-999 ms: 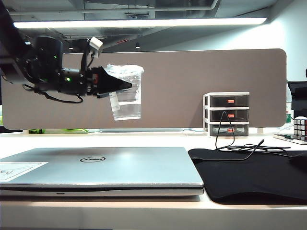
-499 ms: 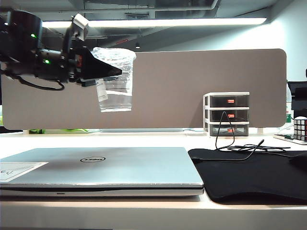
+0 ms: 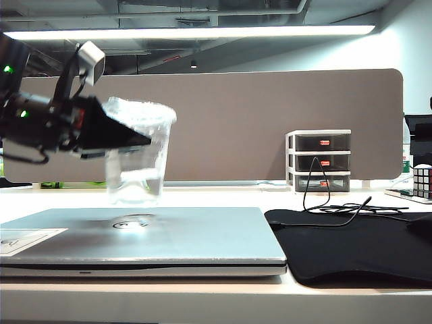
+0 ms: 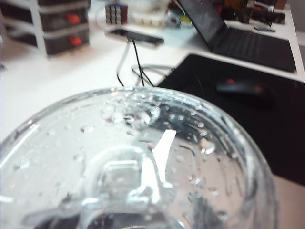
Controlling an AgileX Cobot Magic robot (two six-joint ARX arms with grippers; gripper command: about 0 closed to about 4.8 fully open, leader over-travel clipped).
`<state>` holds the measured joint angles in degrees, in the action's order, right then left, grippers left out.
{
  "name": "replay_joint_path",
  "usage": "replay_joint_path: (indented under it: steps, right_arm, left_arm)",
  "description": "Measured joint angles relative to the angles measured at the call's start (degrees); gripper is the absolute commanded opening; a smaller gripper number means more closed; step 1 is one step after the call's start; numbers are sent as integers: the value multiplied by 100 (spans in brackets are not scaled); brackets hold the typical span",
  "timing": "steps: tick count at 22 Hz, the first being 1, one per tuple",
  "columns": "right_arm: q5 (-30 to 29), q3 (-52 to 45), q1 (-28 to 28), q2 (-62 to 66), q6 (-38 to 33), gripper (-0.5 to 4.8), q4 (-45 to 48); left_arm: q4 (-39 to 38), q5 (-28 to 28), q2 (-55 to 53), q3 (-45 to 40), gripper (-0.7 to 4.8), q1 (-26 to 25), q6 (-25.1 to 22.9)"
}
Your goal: Pick up the coffee cup and place it over the laptop.
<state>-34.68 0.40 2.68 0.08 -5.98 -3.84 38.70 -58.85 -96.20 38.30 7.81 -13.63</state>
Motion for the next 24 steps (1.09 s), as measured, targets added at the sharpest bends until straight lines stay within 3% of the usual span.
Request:
replay_joint_path:
  steps: [4,10,14,15,24]
  right_arm:
    - [-2,0,0,0,0,-6,0]
    - [-15,0,0,0,0,-6,-20]
    - [-26,0,0,0,-2,-6,-22]
    - [-26,0,0,0,-2,-6,-22]
    - [-28,0,0,0,-2,-6,-26]
  left_arm:
    - [363,-4,4,-363,319,0,-192]
    - [691,-4,0,-549,331,4,-225]
    - [697,-2,-7,-551,462,4,-223]
    - [699,0,-7,-551,471,4,-223]
    - [691,-61,-7,-562,479,-42,-240]
